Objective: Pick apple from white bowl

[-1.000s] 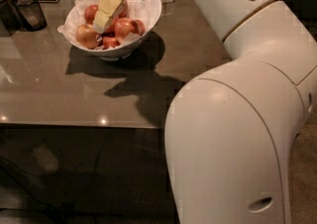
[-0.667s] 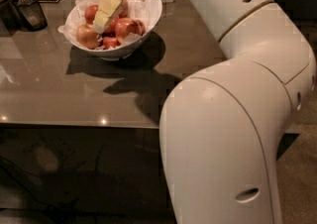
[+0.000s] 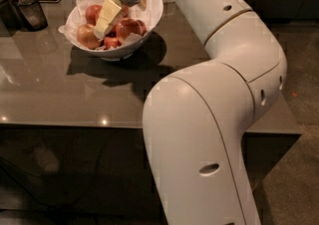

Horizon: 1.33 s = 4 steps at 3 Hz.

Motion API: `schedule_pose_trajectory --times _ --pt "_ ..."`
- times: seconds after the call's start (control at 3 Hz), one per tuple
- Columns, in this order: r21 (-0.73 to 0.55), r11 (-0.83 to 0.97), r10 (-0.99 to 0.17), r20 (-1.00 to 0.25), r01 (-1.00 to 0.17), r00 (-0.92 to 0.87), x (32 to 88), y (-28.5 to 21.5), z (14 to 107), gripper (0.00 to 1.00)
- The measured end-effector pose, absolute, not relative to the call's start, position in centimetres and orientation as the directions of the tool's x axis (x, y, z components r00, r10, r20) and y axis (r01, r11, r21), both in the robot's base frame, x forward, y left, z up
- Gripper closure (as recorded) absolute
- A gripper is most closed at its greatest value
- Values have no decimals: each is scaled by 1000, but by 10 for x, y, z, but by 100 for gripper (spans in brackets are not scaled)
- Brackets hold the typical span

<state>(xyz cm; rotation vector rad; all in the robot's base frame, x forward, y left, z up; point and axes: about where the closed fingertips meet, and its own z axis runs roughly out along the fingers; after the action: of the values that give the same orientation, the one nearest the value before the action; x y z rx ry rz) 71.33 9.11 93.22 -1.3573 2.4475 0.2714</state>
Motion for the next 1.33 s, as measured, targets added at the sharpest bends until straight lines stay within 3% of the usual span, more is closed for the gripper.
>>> schedule_pose_trajectory --times 0.67,1.0,1.33 --pt "-6 588 -759 -350 -809 -549 728 49 914 0" --pt "-9 586 -757 -363 -810 -544 732 55 912 18" --pt "-10 586 -757 -364 -810 -543 733 55 912 43"
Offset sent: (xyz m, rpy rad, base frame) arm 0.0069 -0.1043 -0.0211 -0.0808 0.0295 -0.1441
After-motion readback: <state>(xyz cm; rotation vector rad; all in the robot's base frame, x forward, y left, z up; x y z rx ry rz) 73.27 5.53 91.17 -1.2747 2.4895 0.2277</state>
